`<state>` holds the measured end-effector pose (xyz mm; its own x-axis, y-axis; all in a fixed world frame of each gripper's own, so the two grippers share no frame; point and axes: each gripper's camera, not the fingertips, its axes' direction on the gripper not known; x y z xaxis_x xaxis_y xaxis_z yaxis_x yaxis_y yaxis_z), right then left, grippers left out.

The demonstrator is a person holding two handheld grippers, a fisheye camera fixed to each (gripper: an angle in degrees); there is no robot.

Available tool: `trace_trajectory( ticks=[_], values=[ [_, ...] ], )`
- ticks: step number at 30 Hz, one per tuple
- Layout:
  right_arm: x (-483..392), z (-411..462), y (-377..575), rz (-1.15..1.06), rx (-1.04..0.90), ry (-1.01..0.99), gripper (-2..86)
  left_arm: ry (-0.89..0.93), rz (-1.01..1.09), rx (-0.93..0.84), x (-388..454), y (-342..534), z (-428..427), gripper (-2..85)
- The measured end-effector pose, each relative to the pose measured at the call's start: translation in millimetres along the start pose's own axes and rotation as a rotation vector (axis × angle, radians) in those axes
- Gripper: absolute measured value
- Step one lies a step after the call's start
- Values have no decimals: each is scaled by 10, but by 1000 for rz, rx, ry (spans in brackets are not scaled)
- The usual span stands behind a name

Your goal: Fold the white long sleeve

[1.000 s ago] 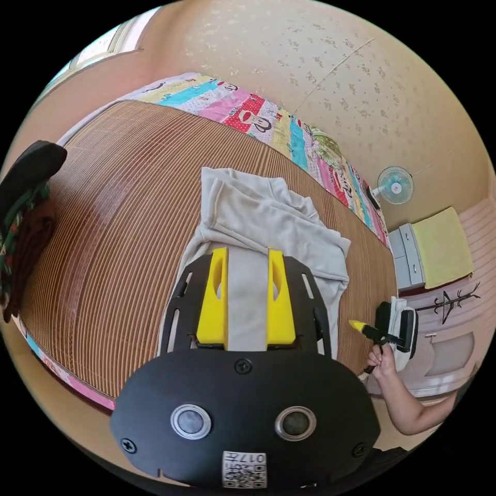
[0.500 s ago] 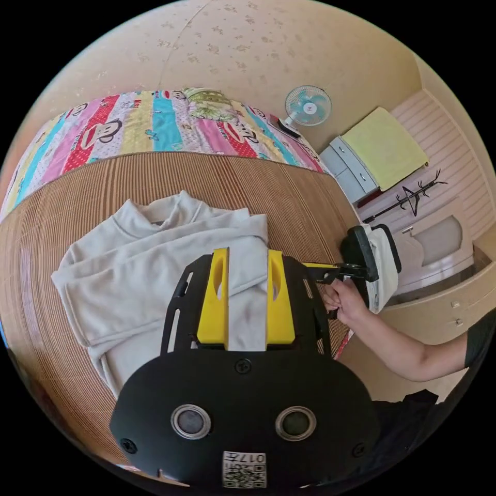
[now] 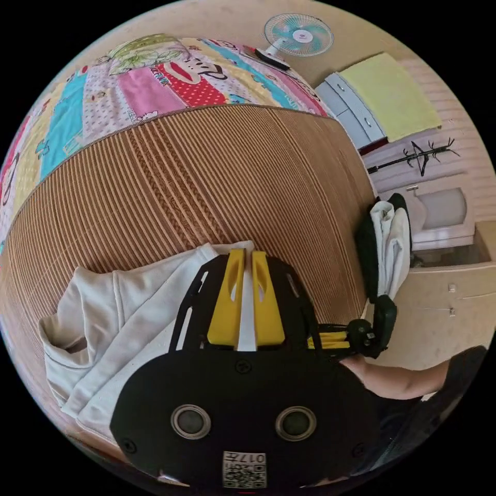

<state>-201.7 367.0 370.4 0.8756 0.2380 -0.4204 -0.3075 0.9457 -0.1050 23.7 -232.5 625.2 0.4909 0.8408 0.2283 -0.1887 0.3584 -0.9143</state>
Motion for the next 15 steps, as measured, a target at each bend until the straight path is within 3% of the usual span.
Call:
trace_trajectory(
  ticks=[3, 6, 9, 12, 15],
  values=[
    [200, -34, -139, 51, -12, -6, 34, 102, -114, 15, -394, -1, 68, 32],
    [272, -206, -175, 45, -47, -62, 40, 263, -217, 223, -671, 266, -254, 52],
    [250, -524, 106, -43, -49, -118, 56, 388, -166, 384, -709, 879, -779, 106],
    [295, -684, 578, -61, -150, -136, 79, 89, -157, 386, -699, 1936, -1236, 110],
    [311, -705, 1083, -59, -280, -114, 89, -169, -322, 254, -951, 3220, -1369, 112]
  ],
)
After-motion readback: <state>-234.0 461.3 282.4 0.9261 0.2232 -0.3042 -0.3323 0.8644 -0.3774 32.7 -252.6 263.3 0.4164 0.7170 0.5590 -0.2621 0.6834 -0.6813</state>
